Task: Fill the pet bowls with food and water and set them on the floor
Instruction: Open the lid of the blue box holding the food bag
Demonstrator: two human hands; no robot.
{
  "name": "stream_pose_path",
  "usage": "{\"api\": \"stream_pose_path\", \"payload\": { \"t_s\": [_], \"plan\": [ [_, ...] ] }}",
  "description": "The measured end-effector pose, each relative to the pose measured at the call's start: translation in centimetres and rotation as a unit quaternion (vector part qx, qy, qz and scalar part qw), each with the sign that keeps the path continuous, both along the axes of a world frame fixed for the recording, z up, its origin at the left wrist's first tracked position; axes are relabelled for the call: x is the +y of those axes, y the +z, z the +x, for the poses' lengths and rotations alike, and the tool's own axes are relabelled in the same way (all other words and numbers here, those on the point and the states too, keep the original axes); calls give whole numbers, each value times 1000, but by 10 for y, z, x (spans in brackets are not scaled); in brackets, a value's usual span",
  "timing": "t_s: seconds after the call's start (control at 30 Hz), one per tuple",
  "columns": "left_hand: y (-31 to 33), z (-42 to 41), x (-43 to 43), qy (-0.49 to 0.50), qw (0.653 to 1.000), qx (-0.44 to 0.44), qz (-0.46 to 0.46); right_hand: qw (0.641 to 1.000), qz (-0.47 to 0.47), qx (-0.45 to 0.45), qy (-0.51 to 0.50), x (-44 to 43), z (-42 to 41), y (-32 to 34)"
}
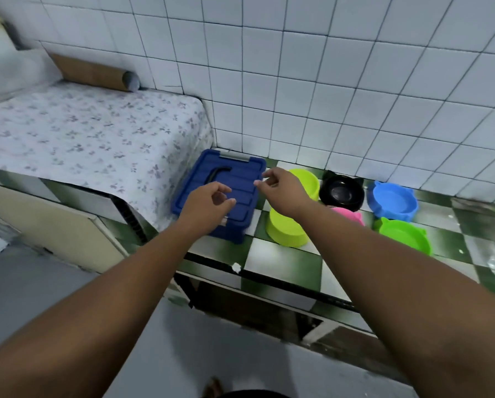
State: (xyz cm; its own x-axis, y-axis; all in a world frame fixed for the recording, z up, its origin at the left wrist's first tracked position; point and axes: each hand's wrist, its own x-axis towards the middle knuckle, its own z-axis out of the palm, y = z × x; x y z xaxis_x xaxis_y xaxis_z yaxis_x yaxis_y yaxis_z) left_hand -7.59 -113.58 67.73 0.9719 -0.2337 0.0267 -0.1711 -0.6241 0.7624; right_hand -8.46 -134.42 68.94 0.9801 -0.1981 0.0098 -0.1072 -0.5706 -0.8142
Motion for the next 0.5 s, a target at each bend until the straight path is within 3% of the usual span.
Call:
{"api": "stream_pose_path", "payload": {
  "t_s": [0.3,0.5],
  "plan": [
    [-17,33,63,-94,989,47,102,1000,-20,19,9,45,41,-17],
    [-20,47,68,-156,962,7,225,998,-59,22,21,43,73,-20]
  ]
}}
